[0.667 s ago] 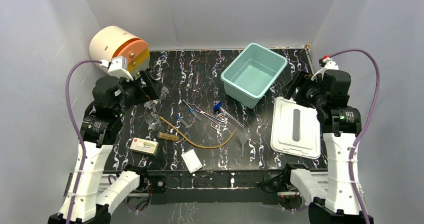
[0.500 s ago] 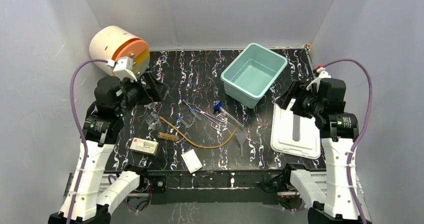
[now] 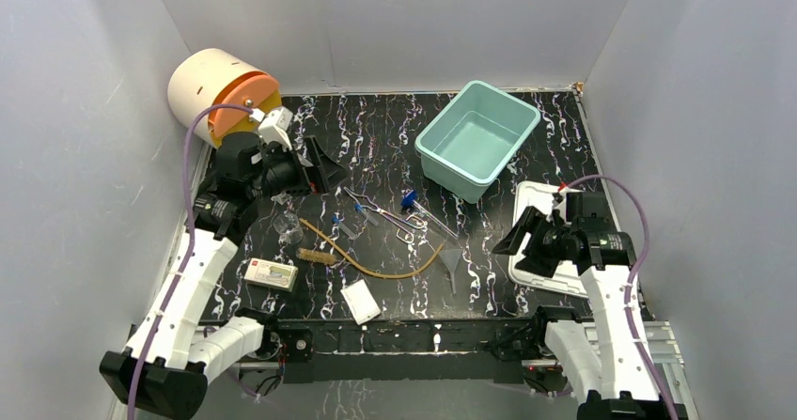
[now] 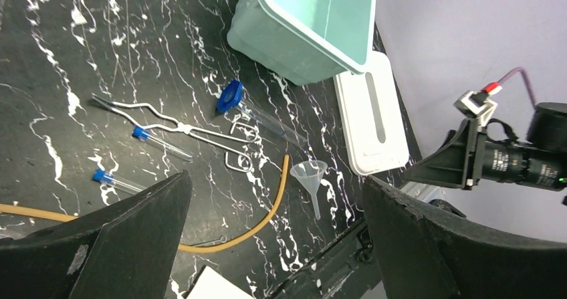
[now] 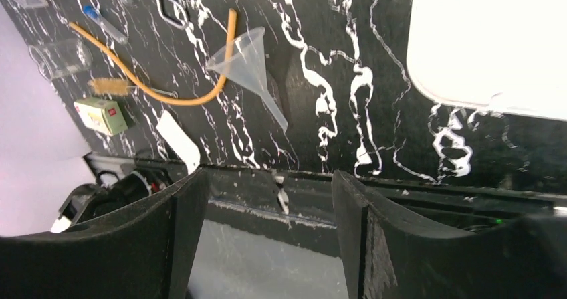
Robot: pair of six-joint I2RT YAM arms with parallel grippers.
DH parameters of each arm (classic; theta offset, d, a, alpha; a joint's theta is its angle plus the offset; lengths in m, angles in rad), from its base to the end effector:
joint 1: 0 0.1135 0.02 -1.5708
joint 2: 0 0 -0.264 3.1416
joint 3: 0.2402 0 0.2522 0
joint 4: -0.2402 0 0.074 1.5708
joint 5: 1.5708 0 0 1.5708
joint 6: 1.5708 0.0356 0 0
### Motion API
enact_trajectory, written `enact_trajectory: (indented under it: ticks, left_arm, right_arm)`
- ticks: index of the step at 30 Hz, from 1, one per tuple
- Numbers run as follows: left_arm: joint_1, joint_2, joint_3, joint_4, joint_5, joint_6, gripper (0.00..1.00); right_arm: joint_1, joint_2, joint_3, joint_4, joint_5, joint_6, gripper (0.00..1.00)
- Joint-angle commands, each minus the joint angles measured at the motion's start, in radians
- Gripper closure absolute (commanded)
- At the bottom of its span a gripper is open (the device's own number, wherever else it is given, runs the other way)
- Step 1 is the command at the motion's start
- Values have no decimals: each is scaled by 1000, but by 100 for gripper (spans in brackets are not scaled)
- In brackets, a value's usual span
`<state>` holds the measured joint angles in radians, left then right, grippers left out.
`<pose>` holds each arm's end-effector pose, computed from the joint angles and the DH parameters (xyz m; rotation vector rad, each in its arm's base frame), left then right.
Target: Organize the chemistry lab equipment
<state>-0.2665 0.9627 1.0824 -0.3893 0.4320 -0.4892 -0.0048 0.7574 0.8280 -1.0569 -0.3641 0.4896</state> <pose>0.1964 -0.0691 0.3907 0.1037 1.9138 -0.9164 0.1275 0.0121 0.2825 0.4940 2.5427 0.6490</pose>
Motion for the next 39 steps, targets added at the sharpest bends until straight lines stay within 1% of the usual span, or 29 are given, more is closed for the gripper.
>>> enact_trajectory:
  ticks: [1,3,6,9,11,14,19,24,28,35,39]
  left_arm:
    - [-19,35,-11,44,55,-38,2]
    - [-25,50,-16,48,48,-40,2]
    - [-33,77,-13,49,41,-42,2]
    - [-39,101,-9,53,43,-47,2]
    - [-40,116,-7,58,40,-55,2]
    - [-40,130,-7,57,24,-68,2]
    - [-41,148,-18,58,7,-101,2]
    - [-40,155,-19,47,-20,-103,2]
    - [-41,166,-9,32,-39,-101,2]
    - [-40,169,-17,4,-69,-127,2]
    - [-41,180,-34,-41,-109,-166,3]
  right_arm:
    - [3,-35,-110,146,-127,97,25]
    - [3,-34,-152,212,-136,115,25]
    - [89,-17,-186,292,-97,133,25]
    - [221,16,-201,361,8,167,25]
    - [316,41,-201,383,125,204,26]
    - [407,53,-211,403,256,234,27]
    - [471,79,-261,476,290,241,29]
    - [541,117,-258,474,359,250,24]
    - [583,169,-256,491,404,269,24]
    - [669,223,-224,464,508,343,24]
    - [716,242,-169,415,566,364,25]
